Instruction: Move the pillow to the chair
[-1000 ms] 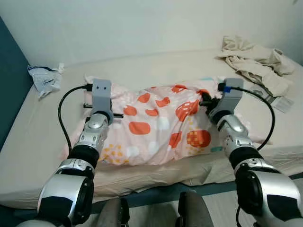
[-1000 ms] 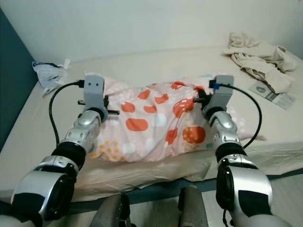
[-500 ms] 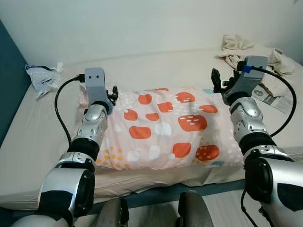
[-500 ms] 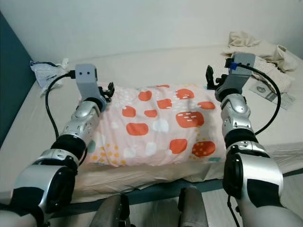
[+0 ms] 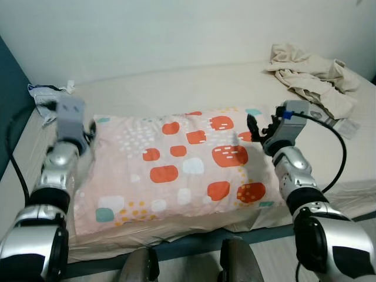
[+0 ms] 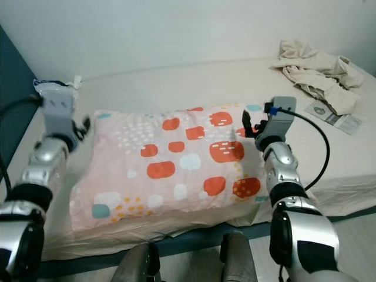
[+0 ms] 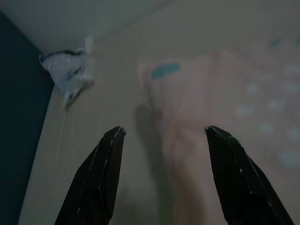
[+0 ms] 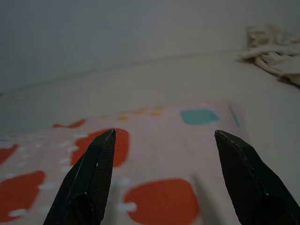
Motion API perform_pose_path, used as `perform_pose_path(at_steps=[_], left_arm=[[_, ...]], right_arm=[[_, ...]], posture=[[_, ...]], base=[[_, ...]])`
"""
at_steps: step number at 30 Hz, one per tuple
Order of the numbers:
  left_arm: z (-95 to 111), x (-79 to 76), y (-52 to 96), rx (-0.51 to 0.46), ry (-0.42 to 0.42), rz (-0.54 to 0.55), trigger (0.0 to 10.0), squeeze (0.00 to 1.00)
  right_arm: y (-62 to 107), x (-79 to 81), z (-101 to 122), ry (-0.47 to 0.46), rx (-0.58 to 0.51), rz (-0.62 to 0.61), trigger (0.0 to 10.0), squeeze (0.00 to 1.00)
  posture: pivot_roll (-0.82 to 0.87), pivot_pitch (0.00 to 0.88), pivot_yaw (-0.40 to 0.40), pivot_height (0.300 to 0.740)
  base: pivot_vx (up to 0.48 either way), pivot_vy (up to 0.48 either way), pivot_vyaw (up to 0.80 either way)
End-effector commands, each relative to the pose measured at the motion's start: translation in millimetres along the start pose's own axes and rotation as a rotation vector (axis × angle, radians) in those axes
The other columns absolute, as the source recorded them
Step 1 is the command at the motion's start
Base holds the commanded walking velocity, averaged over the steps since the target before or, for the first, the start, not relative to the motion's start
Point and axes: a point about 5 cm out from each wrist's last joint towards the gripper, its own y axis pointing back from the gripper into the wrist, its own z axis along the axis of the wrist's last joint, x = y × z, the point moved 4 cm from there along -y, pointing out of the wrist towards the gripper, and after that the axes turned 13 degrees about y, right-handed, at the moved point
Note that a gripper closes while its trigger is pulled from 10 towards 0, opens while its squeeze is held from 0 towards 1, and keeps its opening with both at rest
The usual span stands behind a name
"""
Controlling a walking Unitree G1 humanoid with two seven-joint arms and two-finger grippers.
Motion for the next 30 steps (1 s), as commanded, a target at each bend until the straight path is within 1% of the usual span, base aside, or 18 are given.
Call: perform_pose_path(at_steps=[1,3,4,5,6,7,8,9,12,14,15,16,17,20,24,26,27,30], left_arm=[[1.7,23.1,5.8,-0.007,-0.015,0.052,10.0,0.0],[12.5,29.3,9.2,-0.073,0.104,0.062,10.0,0.0],[12.5,29.3,9.2,-0.073,0.104,0.062,10.0,0.0],[18.3,28.8,10.6,-0.109,0.167,0.056,10.0,0.0],[18.3,28.8,10.6,-0.109,0.167,0.056,10.0,0.0],[17.0,19.2,16.7,-0.129,0.26,0.039,10.0,0.0],[8.4,8.1,22.2,-0.116,0.291,0.034,10.0,0.0],[8.4,8.1,22.2,-0.116,0.291,0.034,10.0,0.0],[-6.4,-8.2,31.4,-0.116,0.286,0.043,10.0,0.0],[-25.2,-14.9,34.6,-0.053,0.242,0.08,10.0,0.0],[-25.2,-14.9,34.6,-0.053,0.242,0.08,10.0,0.0],[-40.5,-19.7,37.8,-0.007,0.261,0.127,10.0,0.0],[-43.4,-22.2,39.1,0.0,0.279,0.134,10.0,0.0],[-37.3,-42.9,47.0,-0.029,0.251,0.06,10.0,0.0],[-34.6,-50.6,51.3,-0.036,0.251,0.041,10.0,0.0],[-34.2,-63.0,55.7,-0.043,0.278,0.01,10.0,0.0],[-34.2,-63.0,55.7,-0.043,0.278,0.01,10.0,0.0],[-32.7,-75.4,60.2,-0.055,0.281,-0.027,10.0,0.0]], right_arm=[[4.7,5.1,-7.8,-0.02,0.0,0.012,10.0,0.0],[6.3,10.3,-8.2,-0.053,-0.016,0.032,10.0,0.0],[6.3,10.3,-8.2,-0.053,-0.016,0.032,10.0,0.0],[7.2,13.1,-8.8,-0.062,-0.02,0.04,10.0,0.0],[7.2,13.1,-8.8,-0.062,-0.02,0.04,10.0,0.0],[11.6,22.4,-14.7,-0.031,-0.011,0.05,10.0,0.0],[16.4,32.1,-18.1,-0.002,-0.022,0.067,10.0,0.0],[16.4,32.1,-18.1,-0.002,-0.022,0.067,10.0,0.0],[24.1,45.8,-22.7,0.001,-0.04,0.084,10.0,0.0],[26.7,52.0,-27.4,-0.025,-0.024,0.076,10.0,0.0],[26.7,52.0,-27.4,-0.025,-0.024,0.076,10.0,0.0],[27.6,58.4,-28.5,-0.041,-0.019,0.095,10.0,0.0],[27.8,59.9,-27.1,-0.05,-0.028,0.1,10.0,0.0],[29.8,63.3,-26.2,-0.062,-0.029,0.117,10.0,0.0],[32.4,66.0,-28.2,-0.047,-0.022,0.129,10.0,0.0],[36.6,69.5,-32.8,-0.034,-0.011,0.14,10.0,0.0],[36.6,69.5,-32.8,-0.034,-0.011,0.14,10.0,0.0],[41.0,72.8,-35.7,-0.032,-0.005,0.143,10.0,0.0]], posture=[[0.0,0.09,0.022,0.607],[0.0,0.087,0.019,0.607],[0.0,0.087,0.019,0.607],[0.0,0.085,0.019,0.607],[0.0,0.085,0.019,0.607],[0.0,0.076,0.01,0.607],[0.0,0.073,0.007,0.607],[0.0,0.073,0.007,0.607],[-0.01,0.067,-0.002,0.607],[-0.01,0.064,-0.005,0.607],[-0.01,0.064,-0.005,0.607],[-0.02,0.057,-0.008,0.607],[-0.02,0.057,-0.008,0.607],[-0.02,0.038,-0.016,0.622],[-0.02,0.034,-0.017,0.632],[-0.02,0.031,-0.019,0.642],[-0.02,0.031,-0.019,0.642],[-0.01,0.025,-0.013,0.657]], base=[[0.0,0.0,0.0],[0.0,0.0,0.0],[0.0,0.0,0.0],[0.0,0.0,0.0],[0.0,0.0,0.0],[0.0,0.0,0.0],[0.0,0.0,0.0],[0.0,0.0,0.0],[0.0,0.0,0.0],[0.0,0.0,0.0],[0.0,0.0,0.0],[0.0,0.0,0.0],[0.0,0.0,0.0],[0.0,0.0,0.0],[0.0,0.0,0.0],[0.0,0.0,0.0],[0.0,0.0,0.0],[0.0,0.0,0.0]])
